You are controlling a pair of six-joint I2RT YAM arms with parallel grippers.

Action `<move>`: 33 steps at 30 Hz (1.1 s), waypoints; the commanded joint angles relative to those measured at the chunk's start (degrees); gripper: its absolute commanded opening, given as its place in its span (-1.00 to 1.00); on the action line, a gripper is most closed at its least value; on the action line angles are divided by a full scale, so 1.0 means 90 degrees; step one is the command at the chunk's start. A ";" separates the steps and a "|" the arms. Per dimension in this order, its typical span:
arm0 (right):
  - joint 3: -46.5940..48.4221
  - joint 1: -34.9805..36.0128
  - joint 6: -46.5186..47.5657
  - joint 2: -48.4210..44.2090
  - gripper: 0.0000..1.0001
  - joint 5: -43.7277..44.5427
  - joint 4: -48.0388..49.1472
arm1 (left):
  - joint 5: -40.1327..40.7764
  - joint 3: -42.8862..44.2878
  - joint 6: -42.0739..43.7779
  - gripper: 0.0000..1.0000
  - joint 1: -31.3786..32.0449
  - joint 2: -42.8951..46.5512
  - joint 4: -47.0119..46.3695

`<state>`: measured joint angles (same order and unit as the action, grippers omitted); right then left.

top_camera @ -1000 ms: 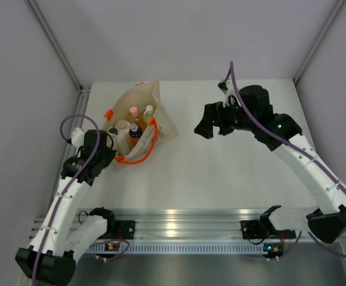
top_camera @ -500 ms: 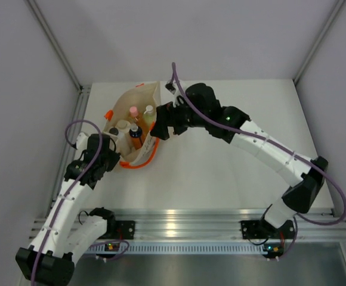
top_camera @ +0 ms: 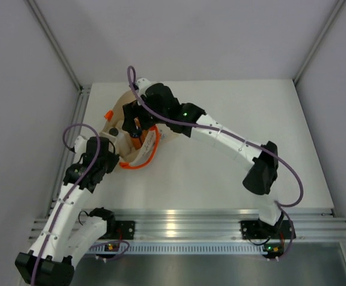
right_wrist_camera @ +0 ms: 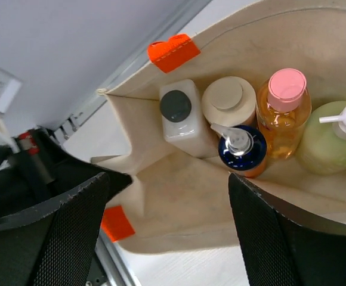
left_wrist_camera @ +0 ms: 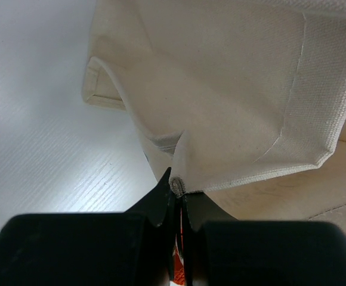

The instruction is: Take the personal care products out of the canvas bag

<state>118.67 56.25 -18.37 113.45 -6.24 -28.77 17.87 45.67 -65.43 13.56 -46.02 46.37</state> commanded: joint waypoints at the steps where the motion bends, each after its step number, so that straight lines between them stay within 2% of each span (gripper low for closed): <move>1: 0.0622 0.0068 0.0341 0.0411 0.57 0.0342 0.0287 | 0.0163 -0.0280 -0.0103 -1.00 -0.0013 -0.0063 0.0619; 10: 0.0935 0.0137 0.1102 0.1027 0.56 0.1220 0.0346 | 0.0222 -0.0231 -0.0328 -1.00 -0.0013 -0.0043 0.0619; 13: 0.0964 0.0127 0.1454 0.1271 0.47 0.1377 0.0336 | 0.0222 -0.0162 -0.0318 -1.00 -0.0013 -0.0092 0.0619; 21: 0.0945 0.0098 0.2489 0.1652 0.36 0.0391 0.0307 | 0.0309 -0.0094 -0.0230 -1.00 -0.0013 -0.0062 0.0619; 29: 0.0994 0.0000 0.2539 0.1974 0.37 0.0830 0.0307 | 0.0319 -0.0074 -0.0172 -1.00 -0.0013 -0.0062 0.0610; 32: 0.1033 -0.0019 0.2510 0.2082 0.31 0.0810 0.0316 | 0.0329 -0.0045 -0.0152 -1.00 -0.0013 -0.0062 0.0619; 33: 0.1033 -0.0019 0.2500 0.2111 0.21 0.0753 0.0316 | 0.0339 -0.0035 -0.0152 -1.00 -0.0013 -0.0072 0.0619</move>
<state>125.05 56.34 3.55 131.13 0.25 -28.32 19.07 45.65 -67.59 13.56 -45.25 46.70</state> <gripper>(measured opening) 0.637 0.042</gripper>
